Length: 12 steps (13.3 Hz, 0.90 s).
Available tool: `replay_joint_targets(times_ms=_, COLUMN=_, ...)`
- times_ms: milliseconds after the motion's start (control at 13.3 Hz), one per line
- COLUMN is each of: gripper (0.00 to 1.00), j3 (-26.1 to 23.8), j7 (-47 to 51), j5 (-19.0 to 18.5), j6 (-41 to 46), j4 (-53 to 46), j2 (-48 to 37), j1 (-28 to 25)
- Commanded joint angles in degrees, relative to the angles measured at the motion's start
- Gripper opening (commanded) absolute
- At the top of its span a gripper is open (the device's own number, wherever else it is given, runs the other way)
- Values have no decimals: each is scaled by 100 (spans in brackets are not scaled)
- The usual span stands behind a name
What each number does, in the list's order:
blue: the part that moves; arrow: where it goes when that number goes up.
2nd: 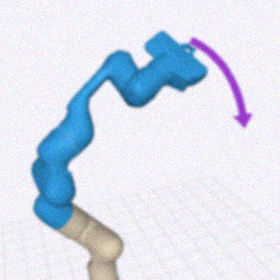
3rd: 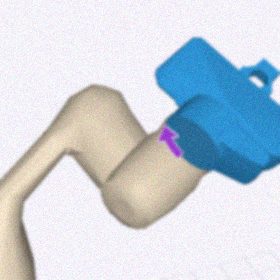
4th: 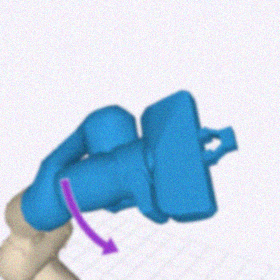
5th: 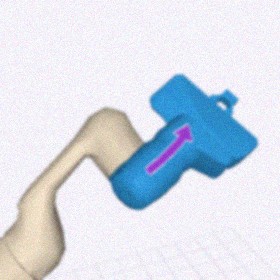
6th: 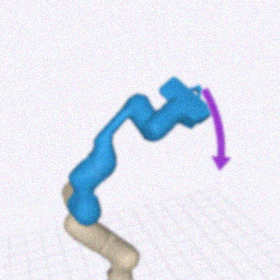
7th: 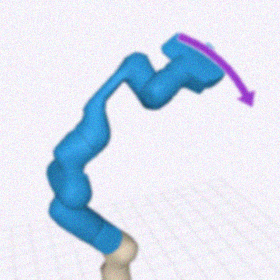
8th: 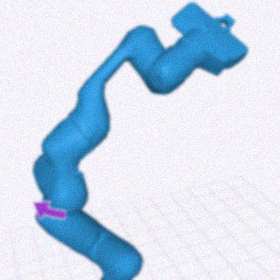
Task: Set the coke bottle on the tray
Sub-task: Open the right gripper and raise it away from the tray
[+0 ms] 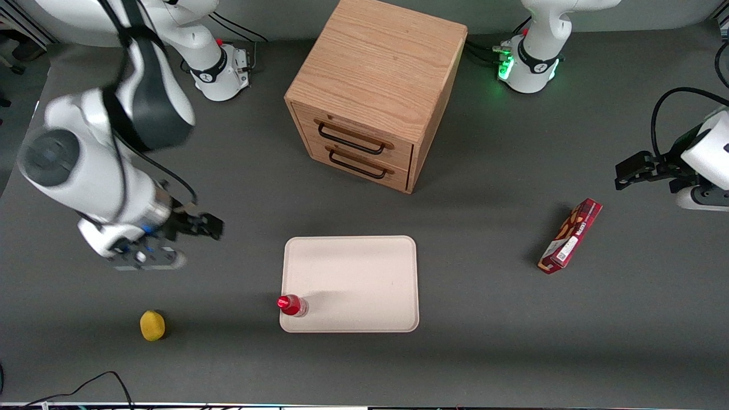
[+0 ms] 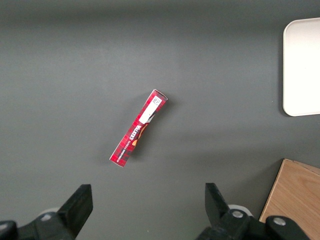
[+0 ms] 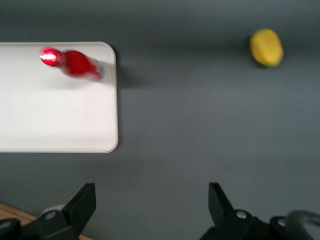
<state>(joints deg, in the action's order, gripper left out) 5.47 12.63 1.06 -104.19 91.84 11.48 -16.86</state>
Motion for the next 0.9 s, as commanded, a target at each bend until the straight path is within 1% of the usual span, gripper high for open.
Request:
replay_joint_targets(times_ms=0, gripper=100, j3=-81, j7=-418, j5=34, j6=-427, j4=1993, j2=-1821, j1=480)
replay_joint_targets(times_ms=75, gripper=100, j3=-81, j7=-488, j5=43, j6=-366, j4=2152, j2=-2086, j1=656)
replay_joint_targets(times_ms=150, gripper=100, j3=-81, j7=-507, j5=43, j6=-156, j4=2154, j2=-2201, j1=693)
replay_joint_targets(times_ms=375, gripper=100, j3=-11, j7=-515, j5=43, j6=223, j4=1882, j2=-2185, j1=711)
replay_joint_targets(times_ms=600, gripper=100, j3=-90, j7=-515, j5=52, j6=408, j4=1645, j2=-2097, j1=1105)
replay_joint_targets(times_ms=675, gripper=100, j3=-229, j7=-516, j5=87, j6=408, j4=1636, j2=-2097, j1=1324)
replay_joint_targets(times_ms=825, gripper=100, j3=-966, j7=-516, j5=131, j6=408, j4=1609, j2=-2071, j1=2061)
